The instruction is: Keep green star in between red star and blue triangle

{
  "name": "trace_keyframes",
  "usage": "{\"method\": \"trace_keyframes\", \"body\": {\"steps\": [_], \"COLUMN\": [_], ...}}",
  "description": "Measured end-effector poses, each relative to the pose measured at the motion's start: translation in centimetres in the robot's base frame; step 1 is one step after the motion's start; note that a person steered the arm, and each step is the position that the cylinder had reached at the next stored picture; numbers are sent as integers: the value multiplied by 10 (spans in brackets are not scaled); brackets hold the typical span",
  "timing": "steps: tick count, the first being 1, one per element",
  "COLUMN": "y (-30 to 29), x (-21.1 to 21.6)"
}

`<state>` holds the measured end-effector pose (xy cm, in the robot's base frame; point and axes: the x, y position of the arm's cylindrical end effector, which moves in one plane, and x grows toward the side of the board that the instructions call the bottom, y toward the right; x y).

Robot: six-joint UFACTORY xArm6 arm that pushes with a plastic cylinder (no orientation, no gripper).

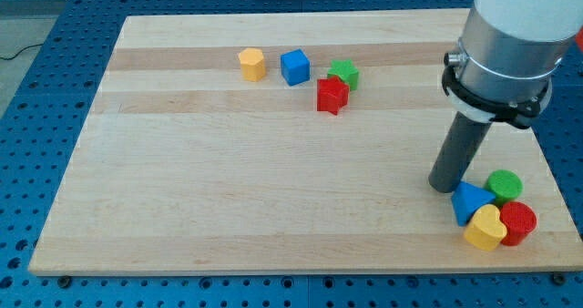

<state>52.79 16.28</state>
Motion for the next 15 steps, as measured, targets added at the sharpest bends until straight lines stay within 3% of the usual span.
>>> {"method": "trace_keyframes", "body": {"steps": [1,3,6,8,9,11,13,15], "y": [0,-12,-10,-97,-121,-110,-77,-20], "x": [0,-46,-179,-241,-223,-165,-108,-80]}}
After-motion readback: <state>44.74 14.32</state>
